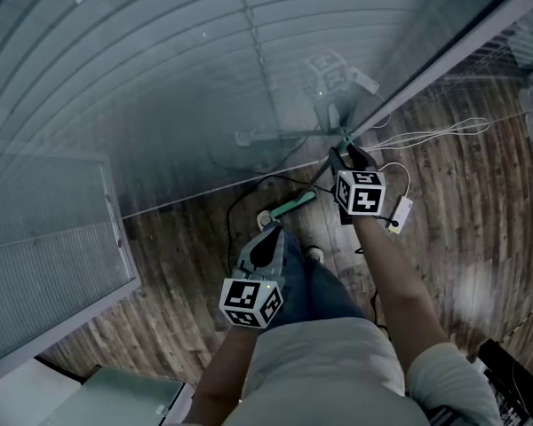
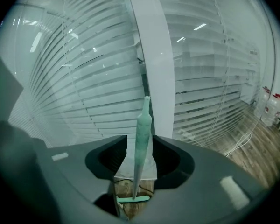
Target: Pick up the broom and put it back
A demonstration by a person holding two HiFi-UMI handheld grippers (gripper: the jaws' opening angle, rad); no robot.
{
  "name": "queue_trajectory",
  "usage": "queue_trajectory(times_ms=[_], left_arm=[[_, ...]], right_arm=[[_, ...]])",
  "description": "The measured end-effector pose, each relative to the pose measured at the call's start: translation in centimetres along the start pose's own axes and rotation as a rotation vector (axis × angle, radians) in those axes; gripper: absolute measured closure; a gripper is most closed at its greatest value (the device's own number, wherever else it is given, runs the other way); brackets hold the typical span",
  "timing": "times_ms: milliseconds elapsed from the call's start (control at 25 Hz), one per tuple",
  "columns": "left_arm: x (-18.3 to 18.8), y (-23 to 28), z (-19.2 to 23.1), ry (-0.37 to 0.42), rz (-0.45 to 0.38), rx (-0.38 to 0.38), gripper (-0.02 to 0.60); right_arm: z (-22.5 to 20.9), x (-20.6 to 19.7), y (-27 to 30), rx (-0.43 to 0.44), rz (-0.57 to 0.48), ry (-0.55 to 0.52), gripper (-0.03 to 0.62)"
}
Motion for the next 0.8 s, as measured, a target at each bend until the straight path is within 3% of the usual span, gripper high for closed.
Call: queue_trajectory(times_ms=[800], left_arm=[[1.5,-1.6,-2.0,0.011,-0.034,0.002,0.575]], right_arm=[[3.6,2.0,-7.8,0.047,-0.108,0.057,0.425]])
Point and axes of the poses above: the fingertips, and each gripper's own axes: y forward along the fingers, z to its left, x out of its top, the point moved 1 cm from there along -y, backward along the fingers, and after that the axes turned 3 degrees about x, right-handed, at the moved point
